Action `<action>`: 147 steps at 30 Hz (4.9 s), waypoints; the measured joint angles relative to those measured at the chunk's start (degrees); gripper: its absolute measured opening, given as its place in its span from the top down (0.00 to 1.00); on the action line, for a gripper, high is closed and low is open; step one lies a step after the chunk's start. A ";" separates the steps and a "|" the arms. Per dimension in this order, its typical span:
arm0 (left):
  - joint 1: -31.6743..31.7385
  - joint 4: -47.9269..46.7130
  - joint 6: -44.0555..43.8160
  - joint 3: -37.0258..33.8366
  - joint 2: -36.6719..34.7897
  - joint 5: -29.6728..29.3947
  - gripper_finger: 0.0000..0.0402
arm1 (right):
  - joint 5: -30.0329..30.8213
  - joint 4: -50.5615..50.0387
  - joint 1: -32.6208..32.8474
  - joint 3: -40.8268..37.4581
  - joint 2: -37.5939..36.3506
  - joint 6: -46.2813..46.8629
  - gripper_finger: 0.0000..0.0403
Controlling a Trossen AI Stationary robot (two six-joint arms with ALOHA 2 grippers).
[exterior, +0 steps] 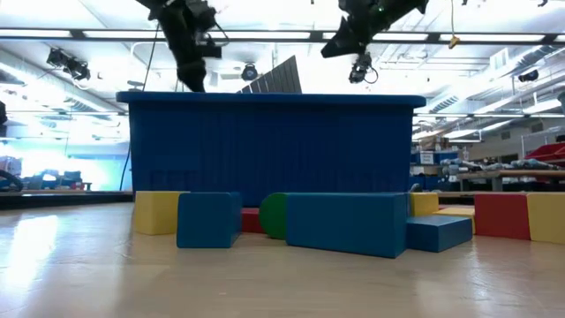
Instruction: Sort Items/Unsort Items
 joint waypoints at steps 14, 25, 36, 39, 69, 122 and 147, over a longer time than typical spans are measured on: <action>0.74 5.96 10.00 0.02 3.65 -6.75 0.46 | 0.18 0.12 0.61 0.00 0.01 -1.31 0.69; -0.22 4.60 3.29 1.45 3.86 -5.53 0.46 | -0.97 6.34 6.28 0.00 1.03 2.09 0.71; -1.18 1.09 -12.20 3.17 0.01 14.99 0.46 | 7.53 40.11 0.44 0.09 10.43 0.84 0.98; -1.12 1.66 -13.68 3.13 -0.04 19.21 0.46 | 5.33 43.48 -1.42 2.54 16.11 0.85 0.98; -1.20 4.76 -14.91 3.07 0.12 19.92 0.46 | 10.57 19.23 -9.50 29.94 37.11 4.11 1.00; -10.19 15.38 -8.53 -12.79 0.16 9.42 0.46 | 6.55 13.63 13.00 20.44 25.78 -5.48 1.00; -9.68 24.77 -8.72 -15.80 0.16 2.34 0.46 | 1.48 25.30 6.31 8.39 24.17 -2.18 1.00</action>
